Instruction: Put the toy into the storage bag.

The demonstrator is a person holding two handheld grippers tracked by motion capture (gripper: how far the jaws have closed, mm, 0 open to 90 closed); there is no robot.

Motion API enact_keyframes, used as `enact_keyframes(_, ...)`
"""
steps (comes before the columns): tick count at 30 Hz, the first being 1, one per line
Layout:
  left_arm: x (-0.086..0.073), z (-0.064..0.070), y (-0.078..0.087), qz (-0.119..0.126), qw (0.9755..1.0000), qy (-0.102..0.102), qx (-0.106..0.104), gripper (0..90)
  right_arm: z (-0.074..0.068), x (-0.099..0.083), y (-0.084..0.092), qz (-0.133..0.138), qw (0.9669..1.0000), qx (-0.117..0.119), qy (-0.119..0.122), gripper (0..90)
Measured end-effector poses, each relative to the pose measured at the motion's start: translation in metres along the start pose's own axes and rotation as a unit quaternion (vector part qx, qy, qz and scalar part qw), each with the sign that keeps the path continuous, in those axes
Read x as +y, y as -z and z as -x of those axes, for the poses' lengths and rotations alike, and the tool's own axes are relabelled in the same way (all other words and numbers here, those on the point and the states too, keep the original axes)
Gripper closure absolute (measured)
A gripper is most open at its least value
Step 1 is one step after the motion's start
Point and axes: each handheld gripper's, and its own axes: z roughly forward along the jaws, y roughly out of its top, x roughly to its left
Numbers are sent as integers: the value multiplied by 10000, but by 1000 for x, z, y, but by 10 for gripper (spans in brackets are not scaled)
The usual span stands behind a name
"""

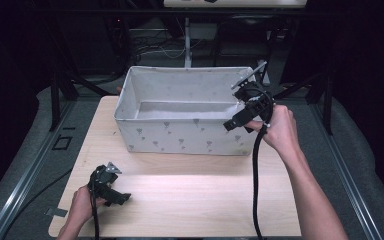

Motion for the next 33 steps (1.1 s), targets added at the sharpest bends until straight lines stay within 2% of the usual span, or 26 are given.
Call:
enact_keyframes(4, 0, 0, 1, -15, 10000, 4, -4, 0, -8, -7, -4, 21, 10000, 37, 72, 50)
enact_keyframes(5, 0, -1, 1, -9, 10000, 5, 1, 0, -15, -13, -9, 3, 9999, 67, 149, 38)
enact_keyframes(8, 0, 0, 1, 4, 10000, 7, 11, 0, -23, -23, -15, 18, 9997, 91, 224, 32)
enact_keyframes(12, 0, 0, 1, 8, 10000, 7, 9, 0, -33, -38, -24, 49, 9996, 135, 258, 32)
enact_keyframes(17, 0, 0, 0, 8, 10000, -16, 1, 0, -45, -61, -40, -48, 9993, 168, 343, 31)
enact_keyframes(24, 0, 1, 0, 7, 10000, -32, 15, 0, -53, -98, -67, -198, 9993, 281, 173, 32)
enact_keyframes(25, 0, 1, 0, 7, 10000, -32, 15, 0, -53, -98, -67, -198, 9993, 281, 173, 32)
enact_keyframes(27, 0, 1, -1, -9, 10000, -47, 3, 0, -54, -110, -77, -343, 9989, 298, 144, 35)
enact_keyframes(29, 0, 1, -1, -10, 10000, -32, -5, 0, -55, -114, -80, -340, 9989, 297, 133, 42)
enact_keyframes(31, 0, 1, -1, -12, 10000, -33, -27, 0, -57, -126, -92, -360, 9989, 281, 88, 47)
enact_keyframes(33, 0, 1, -2, -8, 10000, -33, -17, 0, -56, -134, -99, -274, 9992, 286, 42, 54)
